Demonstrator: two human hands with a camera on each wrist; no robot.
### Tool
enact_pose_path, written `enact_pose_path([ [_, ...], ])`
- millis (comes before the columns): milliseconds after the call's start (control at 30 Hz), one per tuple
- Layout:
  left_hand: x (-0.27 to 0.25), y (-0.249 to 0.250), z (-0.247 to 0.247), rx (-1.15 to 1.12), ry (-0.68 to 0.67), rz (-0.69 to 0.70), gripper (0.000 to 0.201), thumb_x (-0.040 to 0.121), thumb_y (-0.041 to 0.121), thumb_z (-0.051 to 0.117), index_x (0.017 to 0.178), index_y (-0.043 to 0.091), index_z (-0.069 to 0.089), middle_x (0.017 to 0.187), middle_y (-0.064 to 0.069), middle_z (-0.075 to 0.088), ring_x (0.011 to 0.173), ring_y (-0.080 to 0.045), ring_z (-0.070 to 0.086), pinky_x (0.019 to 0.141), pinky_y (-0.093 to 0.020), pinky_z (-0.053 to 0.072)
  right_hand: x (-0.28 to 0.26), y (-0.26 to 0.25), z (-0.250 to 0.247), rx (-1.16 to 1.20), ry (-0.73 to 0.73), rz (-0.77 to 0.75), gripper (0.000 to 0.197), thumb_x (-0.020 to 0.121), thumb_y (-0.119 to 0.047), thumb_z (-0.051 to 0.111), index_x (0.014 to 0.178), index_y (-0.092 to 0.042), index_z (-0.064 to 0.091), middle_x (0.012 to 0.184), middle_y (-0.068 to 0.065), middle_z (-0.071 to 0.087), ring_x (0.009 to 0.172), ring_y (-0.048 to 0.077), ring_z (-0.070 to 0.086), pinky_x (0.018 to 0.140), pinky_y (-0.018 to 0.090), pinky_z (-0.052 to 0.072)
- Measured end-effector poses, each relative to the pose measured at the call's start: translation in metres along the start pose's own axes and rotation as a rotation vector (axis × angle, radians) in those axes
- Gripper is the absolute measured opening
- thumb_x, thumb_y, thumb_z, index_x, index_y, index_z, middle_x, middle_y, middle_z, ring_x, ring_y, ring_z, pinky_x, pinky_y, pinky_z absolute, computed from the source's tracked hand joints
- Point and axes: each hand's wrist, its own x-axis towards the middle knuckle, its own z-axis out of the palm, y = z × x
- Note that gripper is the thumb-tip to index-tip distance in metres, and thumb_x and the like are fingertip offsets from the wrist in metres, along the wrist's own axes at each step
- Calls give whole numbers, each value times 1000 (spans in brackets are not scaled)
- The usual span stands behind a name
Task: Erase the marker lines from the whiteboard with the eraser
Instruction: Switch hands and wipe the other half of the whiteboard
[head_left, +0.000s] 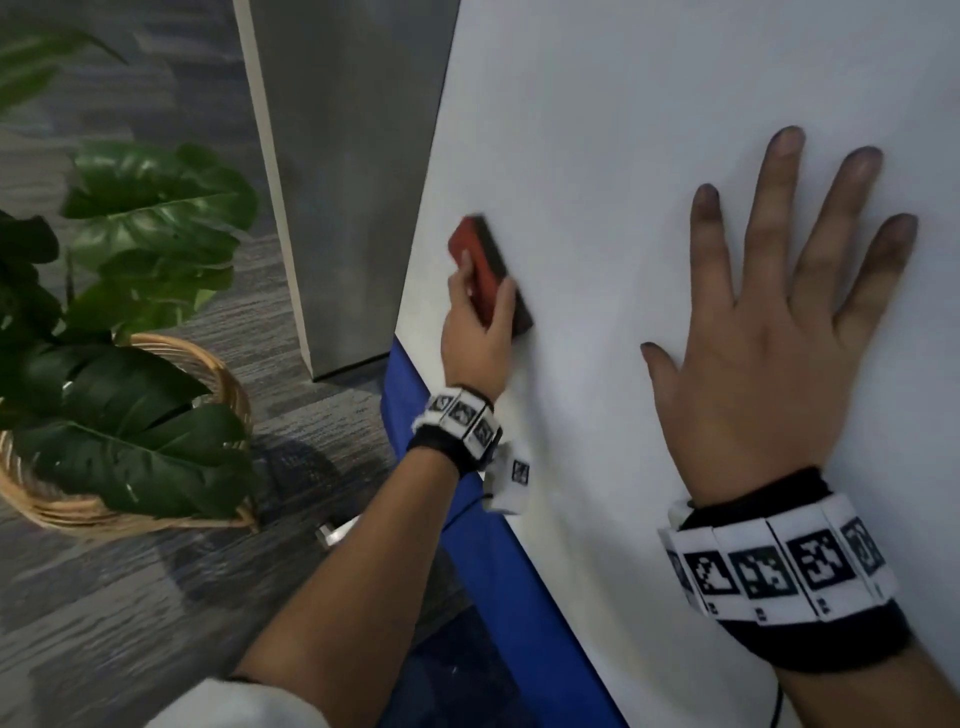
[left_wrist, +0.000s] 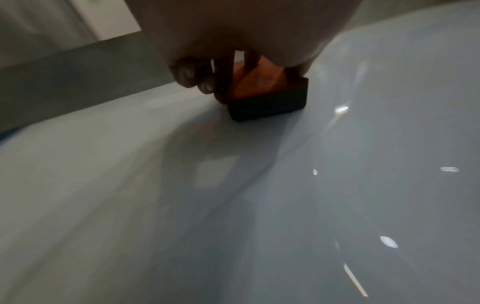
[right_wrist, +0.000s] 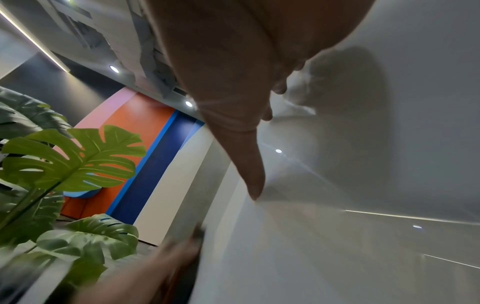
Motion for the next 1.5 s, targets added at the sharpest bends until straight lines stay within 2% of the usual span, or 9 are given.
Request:
enact_pose_path([
  [167,-135,-179,6,138,-153,-663,63,104,47,48,157,22,26,150,-13,53,129,-36,57,111,-41,45,-1,2,5,-25,22,-22,107,85,-37,80,163,-16,11,170,15,-8,155,45,-3,118,52,-15],
  [333,-191,-204,33,17,-97,-854,72,101,50,49,157,13,25,151,-18,48,136,-39,50,117,-43,38,-3,7,8,-38,33,-47,104,87,-41,77,163,-16,12,170,15,-6,156,43,-2,118,48,-17],
  [467,-122,-155,25,-5,11,-721,59,107,39,44,157,13,28,148,-18,50,134,-38,52,114,-41,39,-3,9,9,-30,40,-48,102,88,-39,76,163,-15,12,170,15,-7,156,42,-4,117,46,-22],
  [733,-29,18,29,-31,51,94,55,100,51,53,150,39,33,133,5,63,119,-18,62,101,-39,53,-4,0,13,-9,72,-13,98,90,-22,76,163,-14,11,171,15,-6,156,43,-2,115,45,-26],
  [833,-67,-26,39,-27,55,16,58,99,55,50,151,39,31,134,7,61,121,-16,60,102,-42,53,-5,4,15,7,71,-40,97,90,-29,75,163,-12,13,171,14,-6,156,41,-3,116,44,-26],
  [1033,-181,-171,36,135,-46,-560,57,106,48,41,156,27,26,136,-12,62,119,-34,63,98,-36,51,-8,8,17,6,79,-79,94,91,-35,73,162,-12,16,171,14,-3,156,40,-2,117,43,-25],
  [1167,-186,-189,42,127,-70,-758,60,106,47,37,156,18,22,150,-17,51,127,-40,57,108,-43,45,-9,8,17,-2,62,-81,94,91,-36,73,162,-12,17,171,14,-3,156,40,-2,119,46,-19],
  [1267,-139,-139,41,145,-3,-634,58,108,44,36,158,19,21,144,-20,56,122,-42,59,103,-43,46,-10,7,15,4,55,-66,93,91,-33,73,162,-11,17,171,14,-4,157,40,-3,119,47,-19],
  [1500,9,37,23,101,107,67,62,101,51,44,156,26,31,142,-1,59,121,-26,62,104,-48,50,-12,7,14,46,72,-76,82,93,-12,72,160,-11,25,171,15,1,157,40,1,122,45,-17],
])
